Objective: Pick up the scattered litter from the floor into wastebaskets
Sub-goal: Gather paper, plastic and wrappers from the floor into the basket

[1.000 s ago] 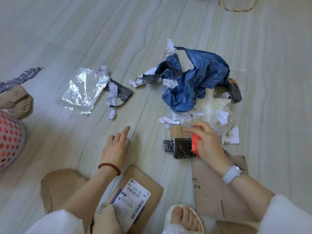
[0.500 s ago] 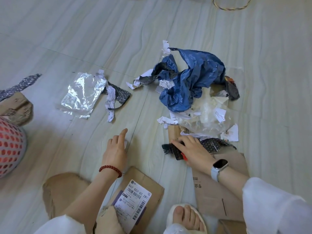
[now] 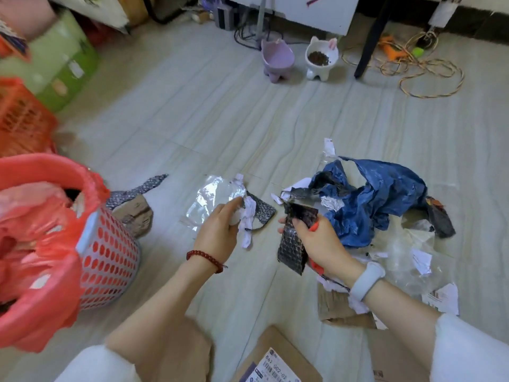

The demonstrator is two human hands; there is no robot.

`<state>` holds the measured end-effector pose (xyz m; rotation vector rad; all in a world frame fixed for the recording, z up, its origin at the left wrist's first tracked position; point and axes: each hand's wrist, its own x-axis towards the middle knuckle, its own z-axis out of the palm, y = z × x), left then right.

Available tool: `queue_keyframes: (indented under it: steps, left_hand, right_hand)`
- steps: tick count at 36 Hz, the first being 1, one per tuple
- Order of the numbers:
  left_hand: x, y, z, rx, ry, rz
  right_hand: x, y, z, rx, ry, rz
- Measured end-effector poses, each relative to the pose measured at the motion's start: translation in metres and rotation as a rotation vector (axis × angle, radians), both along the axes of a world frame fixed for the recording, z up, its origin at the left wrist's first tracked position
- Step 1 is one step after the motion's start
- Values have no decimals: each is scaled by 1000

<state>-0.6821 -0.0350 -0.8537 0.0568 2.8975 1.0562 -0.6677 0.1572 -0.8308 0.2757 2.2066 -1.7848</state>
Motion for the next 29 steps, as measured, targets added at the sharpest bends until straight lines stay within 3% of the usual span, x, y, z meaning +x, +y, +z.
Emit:
queue_keyframes:
  steps: [3, 7, 12, 18, 21, 27, 29]
  left_hand:
    - [-18, -30, 44, -1, 125, 51]
    - [-20, -87, 98, -16, 294, 158]
    - [2, -174, 142, -76, 485, 346]
    - [45, -253, 146, -68, 280, 403]
    - [64, -275, 138, -48, 148, 333]
    - [91, -307, 126, -92, 325, 568]
    - [96, -318, 117, -102, 303, 635]
  right_hand:
    - [-24, -40, 33, -35, 55, 41]
    - [-46, -105, 84, -247, 117, 105]
    - [-62, -185, 138, -399, 338, 154]
    - [-59, -290, 176, -608, 408, 132]
    - [-53, -332, 175, -573, 463, 99]
    - [-42, -383, 179, -491, 755, 114]
    - [-38, -396, 175, -421, 861, 156]
